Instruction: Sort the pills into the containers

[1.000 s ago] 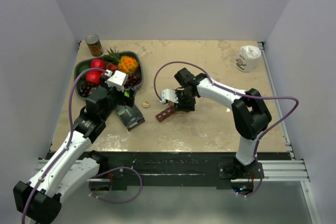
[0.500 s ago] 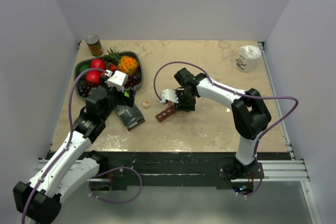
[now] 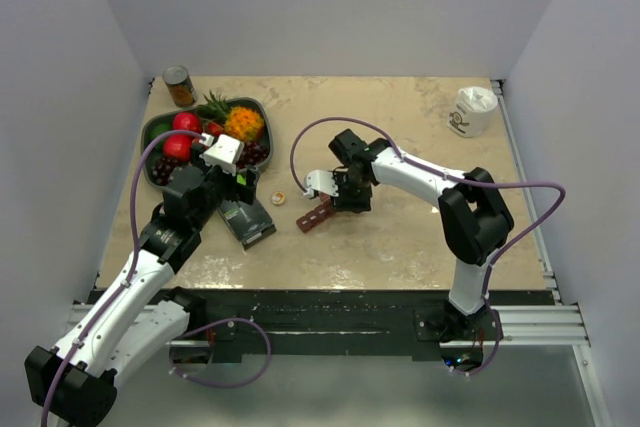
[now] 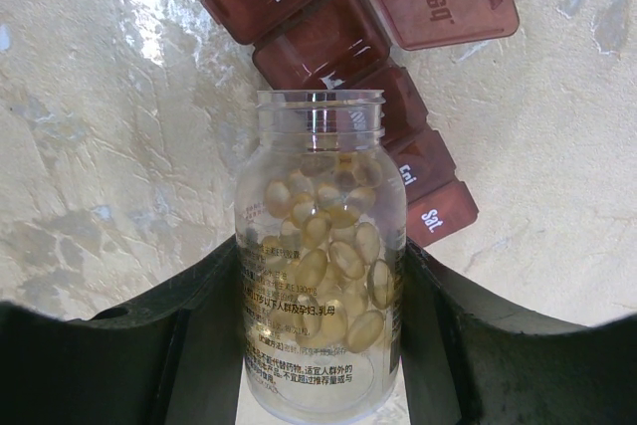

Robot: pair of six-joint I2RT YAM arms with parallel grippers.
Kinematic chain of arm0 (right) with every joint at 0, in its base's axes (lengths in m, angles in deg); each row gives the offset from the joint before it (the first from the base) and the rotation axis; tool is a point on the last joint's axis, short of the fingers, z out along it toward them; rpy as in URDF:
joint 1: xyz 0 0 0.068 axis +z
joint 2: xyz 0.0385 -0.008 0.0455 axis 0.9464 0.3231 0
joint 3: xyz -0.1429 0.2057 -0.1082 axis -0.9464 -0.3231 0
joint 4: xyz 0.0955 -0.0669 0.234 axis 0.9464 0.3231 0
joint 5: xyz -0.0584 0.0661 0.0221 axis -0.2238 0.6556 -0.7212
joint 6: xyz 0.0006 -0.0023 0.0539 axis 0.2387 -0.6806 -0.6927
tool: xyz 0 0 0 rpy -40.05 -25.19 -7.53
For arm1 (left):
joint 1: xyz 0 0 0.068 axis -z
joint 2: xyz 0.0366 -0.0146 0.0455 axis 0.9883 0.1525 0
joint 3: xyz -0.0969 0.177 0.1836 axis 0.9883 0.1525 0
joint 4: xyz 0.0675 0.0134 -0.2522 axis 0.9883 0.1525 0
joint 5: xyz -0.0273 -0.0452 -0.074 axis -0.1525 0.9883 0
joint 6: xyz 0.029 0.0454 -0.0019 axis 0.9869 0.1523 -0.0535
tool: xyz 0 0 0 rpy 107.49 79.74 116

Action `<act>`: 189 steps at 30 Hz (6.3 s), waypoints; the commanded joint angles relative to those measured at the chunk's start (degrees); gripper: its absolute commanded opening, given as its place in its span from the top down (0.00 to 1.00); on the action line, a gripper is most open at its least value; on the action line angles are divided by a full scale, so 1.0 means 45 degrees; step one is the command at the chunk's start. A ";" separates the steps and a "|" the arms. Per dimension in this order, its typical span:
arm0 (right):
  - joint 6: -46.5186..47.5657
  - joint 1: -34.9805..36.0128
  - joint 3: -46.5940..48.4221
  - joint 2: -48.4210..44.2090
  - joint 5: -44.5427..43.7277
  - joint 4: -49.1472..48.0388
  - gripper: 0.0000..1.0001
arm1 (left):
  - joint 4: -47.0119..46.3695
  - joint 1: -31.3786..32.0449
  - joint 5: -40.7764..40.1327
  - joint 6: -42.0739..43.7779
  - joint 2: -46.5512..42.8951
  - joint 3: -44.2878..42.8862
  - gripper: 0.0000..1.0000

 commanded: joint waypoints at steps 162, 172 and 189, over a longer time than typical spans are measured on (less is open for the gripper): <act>0.1387 -0.4006 -0.3929 -0.4624 0.6804 -0.2667 0.96 | -0.0753 -0.0082 -0.1106 0.0313 -0.1371 0.0564 0.00; 0.0802 -0.2951 -0.3578 -0.3315 0.5281 -0.3274 0.97 | -0.0733 -0.0082 -0.1048 0.0313 -0.1410 0.0544 0.00; 0.0489 -0.1993 -0.2543 -0.2142 0.3775 -0.3021 0.97 | -0.0694 -0.0082 -0.1009 0.0313 -0.1469 0.0505 0.01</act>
